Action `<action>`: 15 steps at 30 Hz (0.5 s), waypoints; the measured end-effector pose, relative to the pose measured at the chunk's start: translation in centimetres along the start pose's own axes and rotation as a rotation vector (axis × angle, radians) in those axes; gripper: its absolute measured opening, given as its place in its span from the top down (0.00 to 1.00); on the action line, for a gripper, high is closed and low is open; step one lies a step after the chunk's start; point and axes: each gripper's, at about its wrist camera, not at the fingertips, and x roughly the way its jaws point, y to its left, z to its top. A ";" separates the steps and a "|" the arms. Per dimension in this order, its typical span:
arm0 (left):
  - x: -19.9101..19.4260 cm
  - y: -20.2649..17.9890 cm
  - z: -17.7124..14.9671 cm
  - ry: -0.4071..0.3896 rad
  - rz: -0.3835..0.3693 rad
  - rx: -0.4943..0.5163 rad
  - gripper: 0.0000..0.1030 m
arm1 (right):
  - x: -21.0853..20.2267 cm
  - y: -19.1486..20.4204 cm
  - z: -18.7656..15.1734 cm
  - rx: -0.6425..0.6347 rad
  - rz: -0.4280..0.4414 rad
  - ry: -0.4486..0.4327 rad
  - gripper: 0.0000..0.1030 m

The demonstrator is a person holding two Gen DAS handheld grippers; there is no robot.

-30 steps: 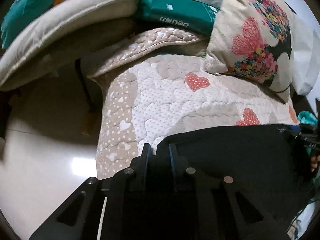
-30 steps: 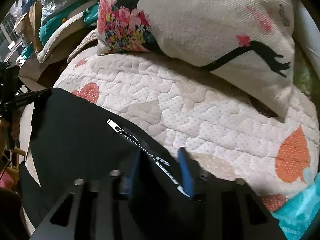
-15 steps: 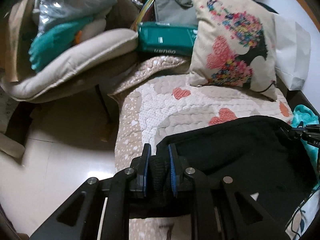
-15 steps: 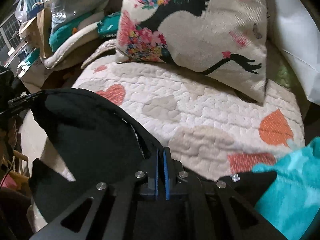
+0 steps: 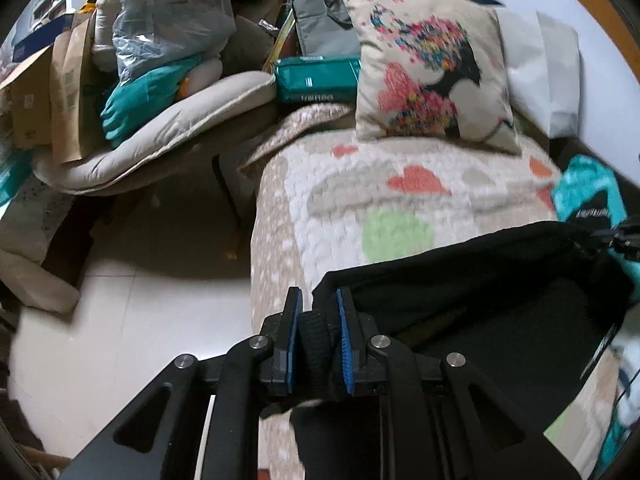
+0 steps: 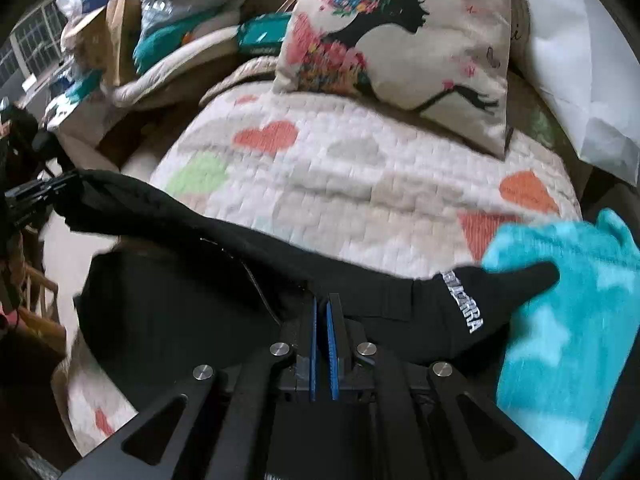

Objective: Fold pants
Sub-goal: 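Fold the waistband over toward the pant legs with both grippers, then release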

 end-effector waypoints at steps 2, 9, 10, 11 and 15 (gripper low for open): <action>-0.4 -0.6 -1.4 0.015 0.011 0.005 0.84 | -0.1 0.6 -1.4 -0.016 -0.006 0.022 0.95; -1.4 -2.0 -5.5 0.065 0.038 0.022 0.84 | 0.1 2.3 -6.1 -0.059 -0.031 0.087 0.95; -1.5 -2.1 -5.9 0.074 0.039 0.023 0.84 | 0.1 2.5 -6.5 -0.066 -0.034 0.093 0.95; -1.4 -2.1 -6.4 0.085 0.039 0.024 0.84 | 0.2 2.8 -7.1 -0.076 -0.036 0.102 0.95; -1.1 -2.1 -8.2 0.149 0.026 0.046 0.83 | 0.4 3.9 -9.0 -0.109 -0.041 0.142 0.95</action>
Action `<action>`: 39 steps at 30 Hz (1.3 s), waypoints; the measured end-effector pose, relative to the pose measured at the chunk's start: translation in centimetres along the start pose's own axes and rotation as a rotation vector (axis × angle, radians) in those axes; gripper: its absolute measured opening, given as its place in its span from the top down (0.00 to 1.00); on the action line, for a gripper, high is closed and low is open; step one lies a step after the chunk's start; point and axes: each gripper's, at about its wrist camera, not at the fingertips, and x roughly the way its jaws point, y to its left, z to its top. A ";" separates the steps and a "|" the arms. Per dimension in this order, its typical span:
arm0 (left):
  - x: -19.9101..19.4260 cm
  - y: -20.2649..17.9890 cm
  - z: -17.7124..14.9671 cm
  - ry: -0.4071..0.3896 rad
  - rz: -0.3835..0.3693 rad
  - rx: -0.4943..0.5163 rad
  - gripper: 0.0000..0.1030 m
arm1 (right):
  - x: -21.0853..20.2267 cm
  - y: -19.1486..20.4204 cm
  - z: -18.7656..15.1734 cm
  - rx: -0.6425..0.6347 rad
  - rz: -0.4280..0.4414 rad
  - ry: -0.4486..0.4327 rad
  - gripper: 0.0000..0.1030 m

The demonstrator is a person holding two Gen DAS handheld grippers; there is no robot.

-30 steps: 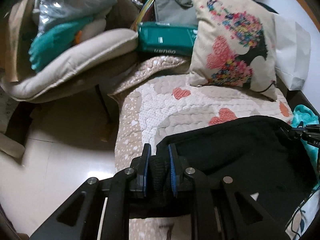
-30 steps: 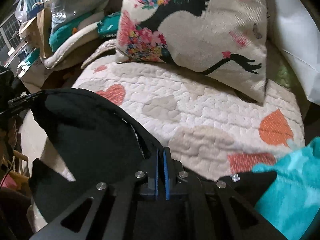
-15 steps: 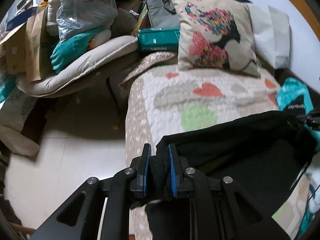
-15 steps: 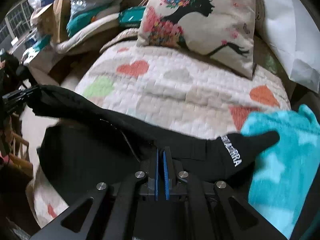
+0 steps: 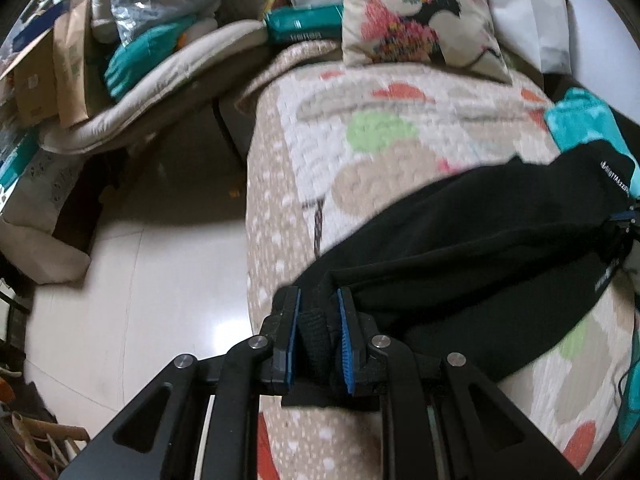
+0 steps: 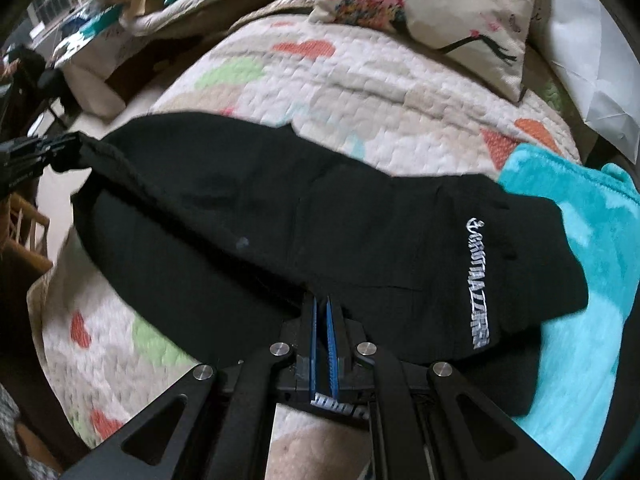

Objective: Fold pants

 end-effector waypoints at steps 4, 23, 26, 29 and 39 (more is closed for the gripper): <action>-0.1 -0.4 -1.9 0.035 -0.018 0.043 0.82 | 0.6 1.2 -1.7 -0.034 -0.008 0.042 0.95; -6.7 3.5 -4.2 0.047 -0.005 -0.046 0.56 | -1.2 4.7 -5.2 -0.190 -0.058 0.158 0.58; -5.3 5.5 -2.2 0.072 -0.011 -0.190 0.56 | -3.6 4.5 -4.3 -0.157 -0.003 0.101 0.55; -2.6 5.8 -0.8 0.101 -0.007 -0.280 0.56 | -5.0 4.3 -2.8 -0.115 0.031 0.044 0.54; 6.7 2.6 -0.4 0.217 -0.092 -0.311 0.56 | -0.9 0.4 8.6 0.121 0.070 -0.123 0.53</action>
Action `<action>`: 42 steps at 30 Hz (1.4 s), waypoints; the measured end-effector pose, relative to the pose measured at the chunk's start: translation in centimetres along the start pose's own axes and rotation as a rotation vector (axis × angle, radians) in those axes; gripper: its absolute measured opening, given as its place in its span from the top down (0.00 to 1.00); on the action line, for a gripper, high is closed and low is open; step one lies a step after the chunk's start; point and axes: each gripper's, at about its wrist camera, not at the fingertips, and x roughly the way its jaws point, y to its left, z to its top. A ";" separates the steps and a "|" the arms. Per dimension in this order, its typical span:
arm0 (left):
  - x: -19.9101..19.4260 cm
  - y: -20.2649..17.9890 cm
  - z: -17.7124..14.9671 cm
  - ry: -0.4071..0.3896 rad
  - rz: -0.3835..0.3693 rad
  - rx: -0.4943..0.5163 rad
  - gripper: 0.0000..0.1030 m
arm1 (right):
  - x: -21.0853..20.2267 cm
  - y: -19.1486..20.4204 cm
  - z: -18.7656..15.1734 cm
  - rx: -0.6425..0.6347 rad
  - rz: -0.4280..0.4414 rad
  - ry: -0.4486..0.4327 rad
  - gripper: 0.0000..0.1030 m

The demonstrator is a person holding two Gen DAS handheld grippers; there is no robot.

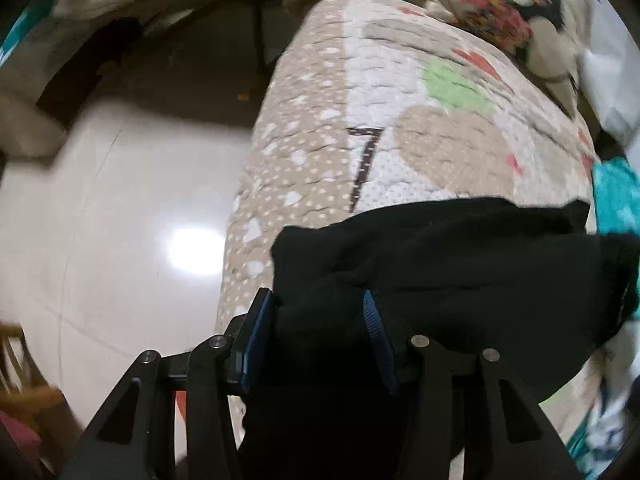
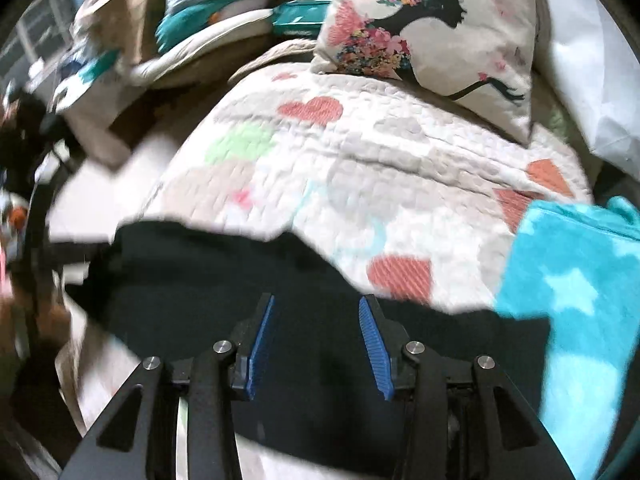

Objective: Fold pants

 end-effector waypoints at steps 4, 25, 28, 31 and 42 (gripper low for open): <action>-0.2 -0.9 0.6 -0.014 -0.016 0.070 0.79 | 4.0 0.7 2.5 -0.022 0.021 0.008 0.41; 1.2 -2.6 6.0 -0.083 0.024 -0.022 0.87 | 8.9 -2.0 6.3 -0.006 -0.043 0.032 0.94; 1.4 -2.9 6.6 -0.085 0.043 -0.033 0.86 | 9.3 -2.8 6.8 0.018 -0.052 0.034 0.94; 1.3 -2.6 6.7 -0.077 0.047 -0.036 0.81 | 10.4 -3.3 7.1 0.051 -0.064 0.052 0.94; -4.6 7.5 5.6 -0.172 0.059 -0.386 0.65 | 6.6 -2.3 7.1 0.079 -0.197 -0.037 0.86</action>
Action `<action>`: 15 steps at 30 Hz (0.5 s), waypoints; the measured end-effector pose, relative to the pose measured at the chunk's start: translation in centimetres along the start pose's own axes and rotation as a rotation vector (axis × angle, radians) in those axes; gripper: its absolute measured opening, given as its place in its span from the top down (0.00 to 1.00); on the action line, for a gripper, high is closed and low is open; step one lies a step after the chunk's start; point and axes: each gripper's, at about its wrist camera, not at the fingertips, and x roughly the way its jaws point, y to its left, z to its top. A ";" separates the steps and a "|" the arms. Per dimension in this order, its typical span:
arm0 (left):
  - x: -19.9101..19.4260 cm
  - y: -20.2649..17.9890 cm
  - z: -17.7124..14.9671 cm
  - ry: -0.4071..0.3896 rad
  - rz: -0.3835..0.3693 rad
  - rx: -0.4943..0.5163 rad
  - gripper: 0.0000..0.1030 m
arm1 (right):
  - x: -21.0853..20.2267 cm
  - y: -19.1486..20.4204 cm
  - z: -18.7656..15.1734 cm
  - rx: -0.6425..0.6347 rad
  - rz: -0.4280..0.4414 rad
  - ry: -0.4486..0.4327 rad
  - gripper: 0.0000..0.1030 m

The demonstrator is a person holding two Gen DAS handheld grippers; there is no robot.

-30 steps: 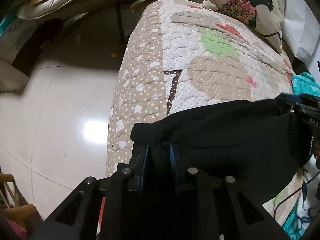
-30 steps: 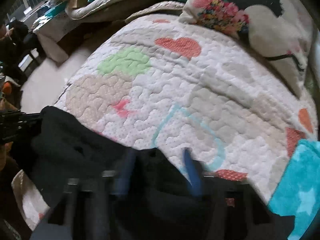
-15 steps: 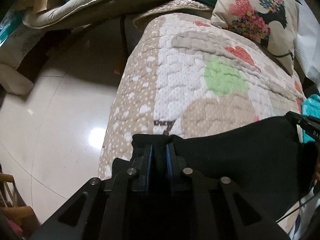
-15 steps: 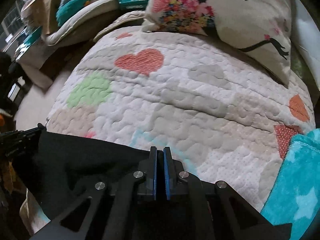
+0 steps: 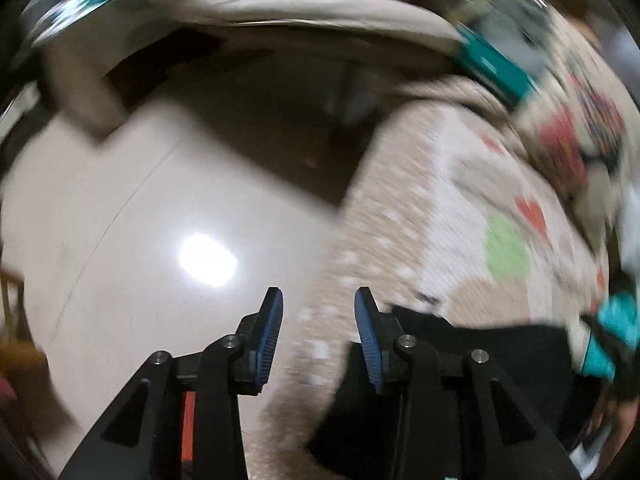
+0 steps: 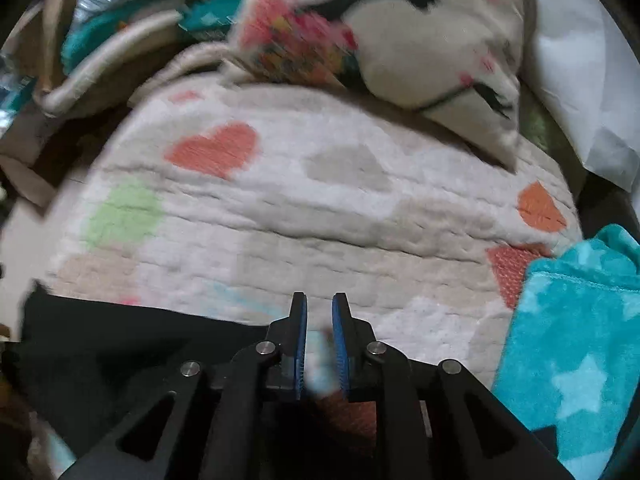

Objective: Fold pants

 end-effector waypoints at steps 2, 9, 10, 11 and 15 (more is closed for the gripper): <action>-0.6 2.2 0.0 -0.005 -0.005 -0.100 0.65 | -1.1 2.0 0.4 -0.030 0.091 -0.018 0.86; -1.6 6.5 -0.3 -0.006 -0.065 -0.302 0.65 | -1.1 18.2 0.7 -0.354 0.427 0.056 0.67; -1.7 6.8 -0.3 -0.006 -0.070 -0.311 0.65 | -0.9 20.5 0.2 -0.410 0.428 0.057 0.60; -1.8 7.0 -0.3 -0.004 -0.079 -0.321 0.65 | -0.7 22.3 0.0 -0.455 0.424 0.056 0.52; -1.8 7.1 -0.4 0.015 -0.126 -0.346 0.65 | 1.8 28.2 -1.6 -0.661 0.312 0.077 0.49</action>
